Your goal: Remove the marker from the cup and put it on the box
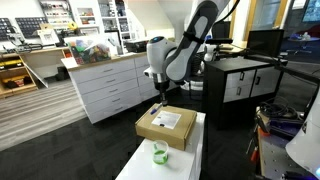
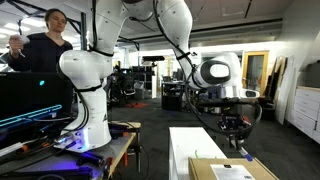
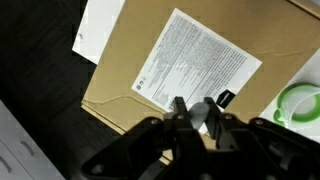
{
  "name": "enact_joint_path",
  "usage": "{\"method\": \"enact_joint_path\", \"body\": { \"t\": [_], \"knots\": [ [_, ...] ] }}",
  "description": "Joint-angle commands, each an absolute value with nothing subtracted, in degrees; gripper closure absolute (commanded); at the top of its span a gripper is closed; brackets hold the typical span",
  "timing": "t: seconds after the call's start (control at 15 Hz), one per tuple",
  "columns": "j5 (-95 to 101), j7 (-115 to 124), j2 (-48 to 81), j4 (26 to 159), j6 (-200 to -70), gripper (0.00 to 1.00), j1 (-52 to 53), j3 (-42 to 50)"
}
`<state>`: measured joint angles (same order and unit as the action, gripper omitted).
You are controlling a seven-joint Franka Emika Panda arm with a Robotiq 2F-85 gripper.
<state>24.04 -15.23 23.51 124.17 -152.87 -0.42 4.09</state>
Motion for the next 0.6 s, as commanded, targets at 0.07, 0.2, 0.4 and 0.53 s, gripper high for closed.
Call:
{"method": "enact_joint_path", "body": {
  "t": [0.07,0.2,0.4,0.53],
  "knots": [
    [28.67,-1.63,24.54,130.13,-162.16,0.94,3.52,9.60],
    [29.61,2.59,25.71,132.31,-165.72,0.93,5.51,12.14],
    [29.36,6.16,25.66,137.00,-170.30,0.93,8.45,15.62],
    [28.07,6.80,25.66,139.60,-172.00,0.54,10.03,17.02]
  ]
}}
